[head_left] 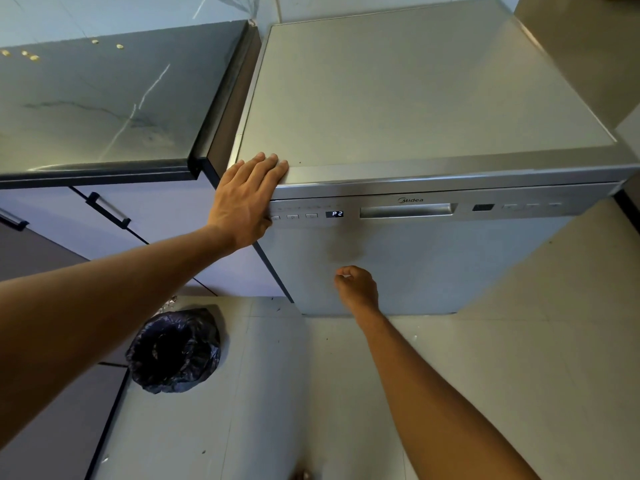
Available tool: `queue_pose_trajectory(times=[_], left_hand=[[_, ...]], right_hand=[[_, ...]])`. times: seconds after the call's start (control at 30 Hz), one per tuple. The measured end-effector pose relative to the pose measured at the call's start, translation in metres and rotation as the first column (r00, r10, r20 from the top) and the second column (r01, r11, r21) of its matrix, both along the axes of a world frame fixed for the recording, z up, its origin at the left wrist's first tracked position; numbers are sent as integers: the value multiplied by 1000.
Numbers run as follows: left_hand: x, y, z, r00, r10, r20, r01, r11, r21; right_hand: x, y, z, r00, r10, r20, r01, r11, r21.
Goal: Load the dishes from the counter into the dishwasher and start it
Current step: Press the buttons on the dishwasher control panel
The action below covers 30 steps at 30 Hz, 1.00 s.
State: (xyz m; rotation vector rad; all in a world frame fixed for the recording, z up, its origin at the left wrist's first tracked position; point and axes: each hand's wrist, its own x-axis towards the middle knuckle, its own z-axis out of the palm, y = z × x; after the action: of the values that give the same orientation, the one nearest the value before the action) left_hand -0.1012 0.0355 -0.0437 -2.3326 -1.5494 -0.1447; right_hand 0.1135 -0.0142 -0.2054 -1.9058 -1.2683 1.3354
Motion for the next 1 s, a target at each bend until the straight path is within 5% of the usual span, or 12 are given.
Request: queue_pose_trajectory(times=[0.2,0.33,0.4,0.53,0.7,1.0], left_hand=[[6,-3,-1,997,36,66,-36,999,10],[8,-4,0,996,50,70,-51,999,11],[9,-4,0,996,55,73,-56,998,10],[11,-6,1,995,66,72,-66,998,4],[12,-7,1,995,70,70,-71,997,6],[11,-6,-1,994,79,70,-80,997,4]], right_hand=[[23,0,14,995,-46,84,23,967,253],[41,3,43,949,-148,278,-92,715,693],[53,11,64,877,-239,417,-220,573,790],[77,27,100,733,-323,599,-451,429,783],[97,50,116,561,-241,792,-611,525,592],[98,59,103,559,-330,761,-605,466,646]])
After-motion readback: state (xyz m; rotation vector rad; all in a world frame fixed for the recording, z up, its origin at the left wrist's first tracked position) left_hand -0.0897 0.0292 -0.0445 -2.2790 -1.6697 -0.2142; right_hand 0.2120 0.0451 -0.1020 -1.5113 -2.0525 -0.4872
